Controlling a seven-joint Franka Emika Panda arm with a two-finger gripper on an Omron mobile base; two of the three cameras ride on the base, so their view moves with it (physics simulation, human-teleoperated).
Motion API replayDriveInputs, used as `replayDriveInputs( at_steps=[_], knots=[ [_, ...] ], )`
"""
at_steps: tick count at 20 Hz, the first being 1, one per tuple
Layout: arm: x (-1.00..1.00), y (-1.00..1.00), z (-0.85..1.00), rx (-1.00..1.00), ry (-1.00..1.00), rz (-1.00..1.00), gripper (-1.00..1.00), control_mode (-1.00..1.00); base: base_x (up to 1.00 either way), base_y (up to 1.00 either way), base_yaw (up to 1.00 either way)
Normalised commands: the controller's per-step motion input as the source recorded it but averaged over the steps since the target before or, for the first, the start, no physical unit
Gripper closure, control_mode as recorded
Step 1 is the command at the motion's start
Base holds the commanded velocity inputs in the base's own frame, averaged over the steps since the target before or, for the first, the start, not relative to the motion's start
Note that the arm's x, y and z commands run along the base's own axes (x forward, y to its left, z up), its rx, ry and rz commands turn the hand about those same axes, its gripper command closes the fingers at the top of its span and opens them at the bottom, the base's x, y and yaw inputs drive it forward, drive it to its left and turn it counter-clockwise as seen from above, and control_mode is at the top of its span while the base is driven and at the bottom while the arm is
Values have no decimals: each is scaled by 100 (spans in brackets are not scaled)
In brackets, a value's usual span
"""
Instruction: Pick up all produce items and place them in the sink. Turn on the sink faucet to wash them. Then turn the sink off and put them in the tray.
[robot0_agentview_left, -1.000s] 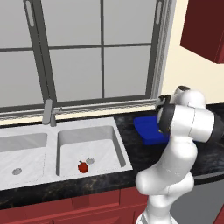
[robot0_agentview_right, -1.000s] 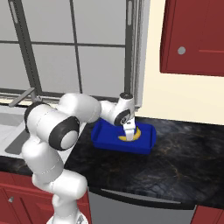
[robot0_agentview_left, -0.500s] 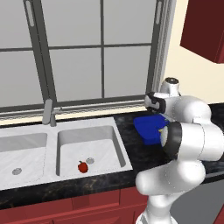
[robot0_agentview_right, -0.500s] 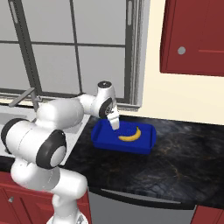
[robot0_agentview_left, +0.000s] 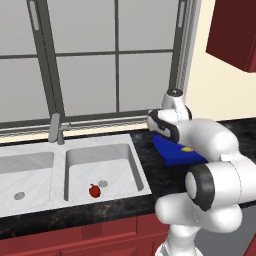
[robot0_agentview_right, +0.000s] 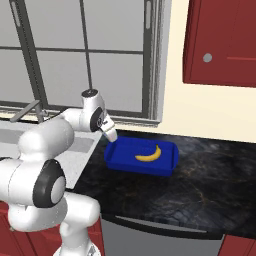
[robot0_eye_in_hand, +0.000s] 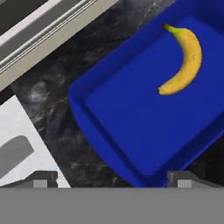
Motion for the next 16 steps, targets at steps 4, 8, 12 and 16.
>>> replayDriveInputs(
  at_steps=[4,8,12,16],
  knots=[
    [-24,97,5,-13,0,36,-100,-100,0,0,0],
    [-31,96,0,-10,0,35,-100,-100,0,0,0],
    [-32,97,-2,-7,0,35,-100,-100,0,0,0],
    [-37,89,-12,-6,0,33,-100,-100,0,0,0]
  ],
)
